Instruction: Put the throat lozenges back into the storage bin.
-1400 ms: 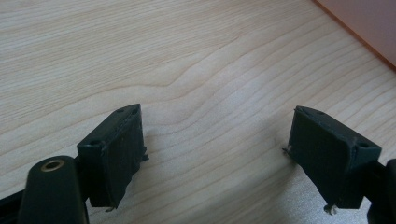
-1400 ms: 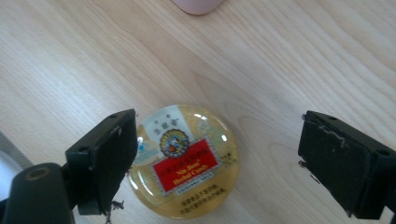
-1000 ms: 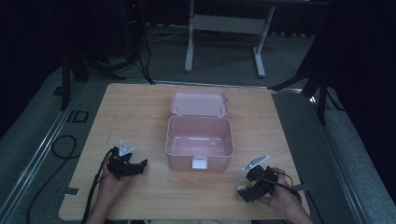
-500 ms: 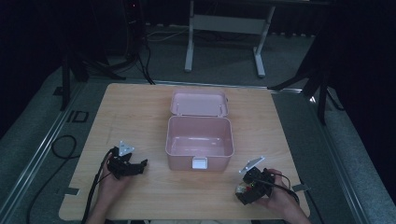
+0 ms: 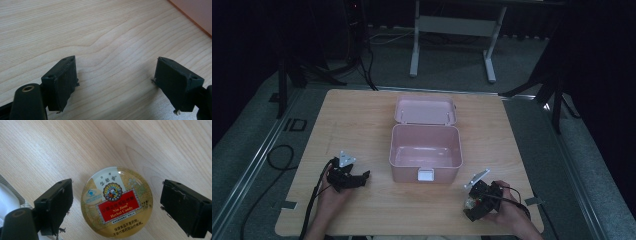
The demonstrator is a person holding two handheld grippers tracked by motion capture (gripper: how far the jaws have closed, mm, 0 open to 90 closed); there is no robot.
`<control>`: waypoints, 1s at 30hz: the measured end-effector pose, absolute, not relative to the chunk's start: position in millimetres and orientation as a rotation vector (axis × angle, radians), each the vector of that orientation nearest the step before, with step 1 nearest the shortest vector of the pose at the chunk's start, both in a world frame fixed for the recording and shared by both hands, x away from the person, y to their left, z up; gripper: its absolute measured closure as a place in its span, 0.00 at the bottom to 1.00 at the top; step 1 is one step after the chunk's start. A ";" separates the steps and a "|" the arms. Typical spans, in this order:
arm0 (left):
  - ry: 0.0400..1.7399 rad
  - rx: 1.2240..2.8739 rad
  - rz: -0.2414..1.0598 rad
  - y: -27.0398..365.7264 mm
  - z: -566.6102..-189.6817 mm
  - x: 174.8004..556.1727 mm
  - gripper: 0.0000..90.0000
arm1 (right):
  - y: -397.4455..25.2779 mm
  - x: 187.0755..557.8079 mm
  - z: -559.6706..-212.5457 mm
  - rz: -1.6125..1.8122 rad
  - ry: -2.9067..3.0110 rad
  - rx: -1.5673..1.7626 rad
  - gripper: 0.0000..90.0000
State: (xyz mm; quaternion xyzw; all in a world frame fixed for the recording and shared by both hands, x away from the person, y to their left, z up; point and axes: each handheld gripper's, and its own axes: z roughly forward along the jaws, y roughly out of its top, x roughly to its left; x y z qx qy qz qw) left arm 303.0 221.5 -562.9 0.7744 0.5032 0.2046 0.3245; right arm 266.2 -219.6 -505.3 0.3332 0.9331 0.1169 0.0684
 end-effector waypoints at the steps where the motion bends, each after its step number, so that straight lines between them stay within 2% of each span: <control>1: 1.320 2.031 0.537 221.5 -562.9 302.9 0.21 | -219.4 266.5 -506.3 0.343 2.813 0.999 0.12; 19: 1.319 2.031 0.536 221.5 -562.8 303.0 0.21 | -212.9 269.5 -514.9 0.174 2.893 0.935 0.12; 30: 1.319 2.031 0.536 221.5 -562.8 303.0 0.21 | -215.1 270.7 -515.4 0.105 2.925 0.912 0.17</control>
